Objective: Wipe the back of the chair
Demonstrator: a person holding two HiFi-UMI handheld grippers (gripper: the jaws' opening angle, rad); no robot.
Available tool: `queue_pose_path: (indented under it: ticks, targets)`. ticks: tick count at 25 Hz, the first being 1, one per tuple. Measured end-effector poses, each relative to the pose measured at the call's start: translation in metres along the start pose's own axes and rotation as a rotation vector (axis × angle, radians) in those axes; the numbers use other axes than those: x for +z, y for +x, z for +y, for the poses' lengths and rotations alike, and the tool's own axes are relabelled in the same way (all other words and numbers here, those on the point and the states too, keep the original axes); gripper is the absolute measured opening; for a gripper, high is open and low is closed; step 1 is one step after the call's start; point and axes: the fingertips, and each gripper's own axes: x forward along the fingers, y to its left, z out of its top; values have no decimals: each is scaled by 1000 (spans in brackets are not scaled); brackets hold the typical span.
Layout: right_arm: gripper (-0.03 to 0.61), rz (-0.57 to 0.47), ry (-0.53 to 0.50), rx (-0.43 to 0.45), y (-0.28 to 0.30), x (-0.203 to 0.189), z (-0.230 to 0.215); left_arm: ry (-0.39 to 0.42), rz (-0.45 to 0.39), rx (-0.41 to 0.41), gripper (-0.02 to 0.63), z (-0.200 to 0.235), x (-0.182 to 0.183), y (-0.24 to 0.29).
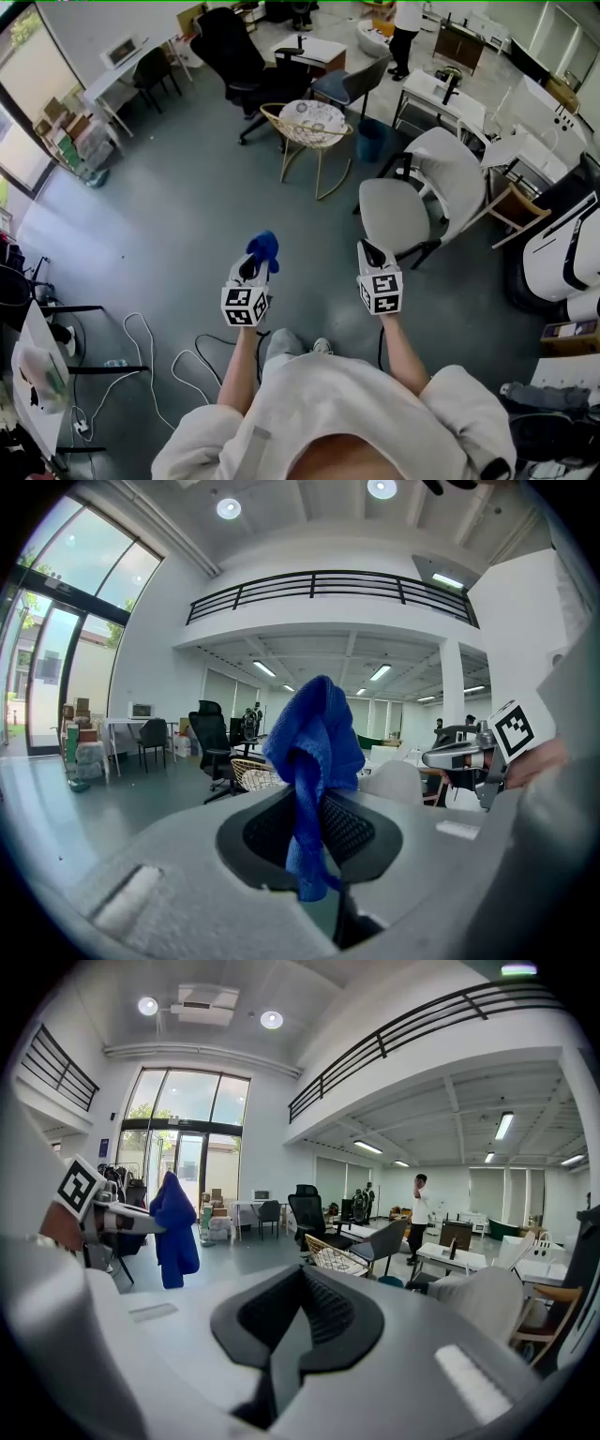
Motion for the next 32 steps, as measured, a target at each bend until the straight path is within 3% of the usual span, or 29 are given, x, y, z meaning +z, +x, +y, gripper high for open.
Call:
queue_pose_path:
  ticks: [9,15,24,32]
  targets:
    - [0,8,16,-15,23,-3,-26,10,9,-10,55,3,2,39]
    - [0,7,10,-16,71,1,-37,0,5,-16,55,29,7,84]
    - [0,23,-9,-28,191,37,-70,-20,19,-44,55,94,29,193]
    - [0,32,-18,-40,311,91,-90,-10,21,-70,55,174,81,293]
